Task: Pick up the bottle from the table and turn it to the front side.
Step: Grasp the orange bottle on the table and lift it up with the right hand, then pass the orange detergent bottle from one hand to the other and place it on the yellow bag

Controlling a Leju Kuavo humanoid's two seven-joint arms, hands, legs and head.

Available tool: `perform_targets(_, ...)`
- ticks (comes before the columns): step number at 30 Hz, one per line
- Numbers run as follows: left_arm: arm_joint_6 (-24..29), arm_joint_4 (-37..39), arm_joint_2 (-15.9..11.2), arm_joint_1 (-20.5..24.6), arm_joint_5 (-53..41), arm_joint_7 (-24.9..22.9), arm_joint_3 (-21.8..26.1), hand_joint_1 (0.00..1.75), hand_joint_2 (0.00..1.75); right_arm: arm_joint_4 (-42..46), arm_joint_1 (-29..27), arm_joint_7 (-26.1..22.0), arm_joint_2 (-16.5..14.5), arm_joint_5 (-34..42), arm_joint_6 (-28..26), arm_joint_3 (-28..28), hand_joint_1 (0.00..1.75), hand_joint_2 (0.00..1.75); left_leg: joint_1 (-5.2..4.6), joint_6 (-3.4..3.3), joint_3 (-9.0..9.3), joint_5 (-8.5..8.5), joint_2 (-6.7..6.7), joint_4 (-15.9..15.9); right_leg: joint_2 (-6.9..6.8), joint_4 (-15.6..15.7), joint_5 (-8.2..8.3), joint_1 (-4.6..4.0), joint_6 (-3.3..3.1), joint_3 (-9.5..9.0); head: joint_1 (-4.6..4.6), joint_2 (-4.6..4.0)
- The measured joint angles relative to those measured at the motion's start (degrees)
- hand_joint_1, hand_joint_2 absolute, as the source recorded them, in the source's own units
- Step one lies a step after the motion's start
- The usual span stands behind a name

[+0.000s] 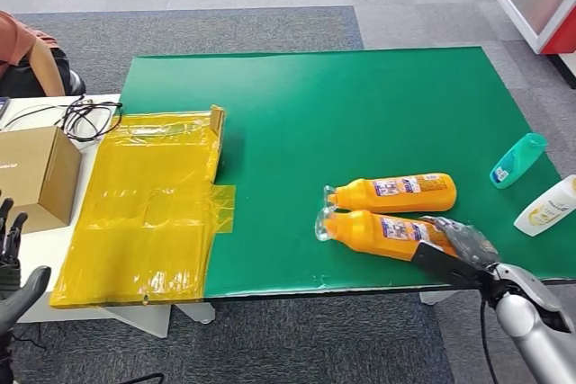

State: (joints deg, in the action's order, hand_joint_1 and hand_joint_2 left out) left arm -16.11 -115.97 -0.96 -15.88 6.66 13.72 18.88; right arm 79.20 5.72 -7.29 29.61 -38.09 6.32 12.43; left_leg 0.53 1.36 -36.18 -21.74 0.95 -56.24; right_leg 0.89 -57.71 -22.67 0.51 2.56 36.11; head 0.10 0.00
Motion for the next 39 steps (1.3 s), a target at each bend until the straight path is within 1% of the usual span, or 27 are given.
perform_targets(4,1.2,0.27,-0.3,0.23,-0.73,-0.05,0.0,0.0,1.75,3.33,-1.0,-1.3,-2.99,8.13,1.11,-3.08,1.75,1.75,0.0,0.02,0.0,-0.01,0.0,0.0,0.0,0.0,0.0,0.0,-0.01,0.0,0.01,0.0)
perform_targets(9,1.02,0.9,-0.48,0.26,-0.13,-0.25,0.26,0.0,1.75,7.5,-1.56,-1.77,-5.94,14.29,1.99,-6.08,1.75,1.75,0.0,0.01,0.0,-0.01,0.0,0.0,0.0,0.0,0.0,0.0,0.0,-0.01,0.01,0.0)
perform_targets(16,1.09,2.05,-0.51,1.24,-0.25,-0.93,-0.2,0.0,1.75,11.11,-0.98,-1.88,-10.26,19.63,1.68,-8.39,1.75,1.75,0.0,0.02,0.01,0.0,-0.01,0.0,0.01,0.0,0.0,0.0,-0.01,0.0,-0.01,0.0)
perform_targets(20,3.66,3.17,-0.91,3.3,-1.37,-0.83,-3.0,0.0,1.75,11.22,1.16,-1.77,-13.31,21.85,0.29,-8.49,1.75,1.75,0.0,0.04,0.02,0.05,-0.01,0.0,0.0,-0.01,0.02,-0.01,-0.01,0.0,-0.01,0.0)
perform_targets(24,6.08,4.88,-1.64,6.69,-0.16,-0.89,-7.22,0.0,1.75,10.55,3.82,-1.94,-16.39,23.8,-1.03,-8.19,1.75,1.75,0.01,0.05,0.02,0.12,0.0,0.0,0.0,-0.02,0.06,0.0,0.0,-0.01,0.0,0.0)
perform_targets(27,7.35,6.94,-2.21,10.43,1.79,-1.31,-11.02,0.0,1.75,9.1,6.21,-2.48,-18.65,25.64,-1.66,-7.18,1.75,1.75,0.01,0.03,0.02,0.19,0.0,0.0,0.0,-0.02,0.11,0.0,0.01,-0.01,0.0,0.0)
perform_targets(34,9.43,11.95,-3.05,20.57,3.64,-2.91,-20.33,0.0,1.75,5.01,11.85,-3.66,-23.79,28.87,-3.25,-2.37,1.75,1.75,0.01,0.08,0.01,0.3,0.0,0.0,0.0,-0.04,0.22,-0.01,0.0,0.0,-0.01,0.0)
perform_targets(39,9.77,14.73,-3.29,26.37,4.43,-4.3,-25.51,0.0,1.75,3.06,14.43,-4.13,-26.44,28.39,-4.68,1.56,1.75,1.75,0.01,0.08,0.01,0.31,0.0,0.0,0.0,-0.05,0.23,-0.01,-0.01,0.0,-0.01,0.0)
